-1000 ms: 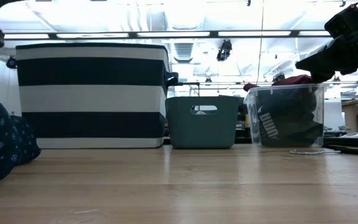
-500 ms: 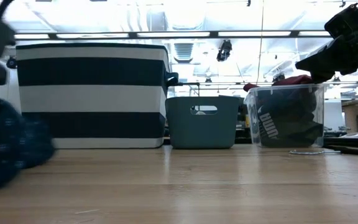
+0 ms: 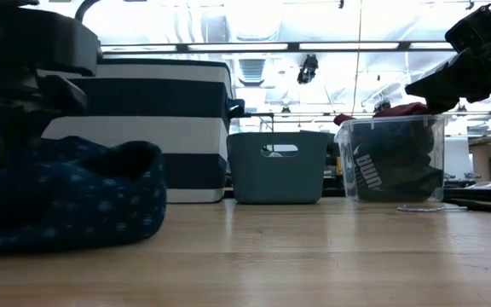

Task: Pick & Place Cloths
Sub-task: Put the dark blue polo shirt into the blue bin

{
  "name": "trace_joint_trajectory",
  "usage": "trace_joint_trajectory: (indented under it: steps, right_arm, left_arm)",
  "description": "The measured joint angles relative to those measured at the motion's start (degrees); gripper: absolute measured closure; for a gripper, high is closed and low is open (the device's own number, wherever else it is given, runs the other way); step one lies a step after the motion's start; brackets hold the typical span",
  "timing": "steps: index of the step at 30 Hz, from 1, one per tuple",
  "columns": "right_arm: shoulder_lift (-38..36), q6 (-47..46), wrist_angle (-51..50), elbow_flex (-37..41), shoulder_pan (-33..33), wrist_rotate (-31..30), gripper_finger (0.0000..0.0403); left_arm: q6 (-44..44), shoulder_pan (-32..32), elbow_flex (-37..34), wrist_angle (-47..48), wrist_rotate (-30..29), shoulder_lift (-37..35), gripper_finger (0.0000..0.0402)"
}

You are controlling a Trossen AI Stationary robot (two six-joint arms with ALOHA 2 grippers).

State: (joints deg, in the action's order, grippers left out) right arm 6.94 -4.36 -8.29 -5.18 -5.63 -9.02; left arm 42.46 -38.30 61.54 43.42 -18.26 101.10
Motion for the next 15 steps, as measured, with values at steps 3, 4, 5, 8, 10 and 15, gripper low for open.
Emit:
trace_joint_trajectory:
  steps: [3,4,5,8,10,15]
  right_arm:
    - [0.0,0.0,0.0,0.0,0.0,0.0,0.0394]
    - [0.0,0.0,0.0,0.0,0.0,0.0,0.0394]
    - [0.0,0.0,0.0,0.0,0.0,0.0,0.0394]
    - [0.0,0.0,0.0,0.0,0.0,0.0,0.0394]
    - [0.0,0.0,0.0,0.0,0.0,0.0,0.0394]
    - [0.0,0.0,0.0,0.0,0.0,0.0,0.0394]
  left_arm:
    - [0.0,0.1,-0.4,2.7,-3.2,-3.6,0.0333]
    - [0.0,0.1,-0.4,3.7,-4.4,-5.2,0.0333]
    - [0.0,0.1,-0.4,4.2,-5.8,-6.9,0.0333]
    - [0.1,0.1,0.0,8.1,-10.9,-11.1,0.0333]
    - [0.2,0.1,0.8,10.9,-14.4,-13.6,0.0333]
    - [-2.0,0.2,5.0,14.7,-23.9,-19.2,0.0333]
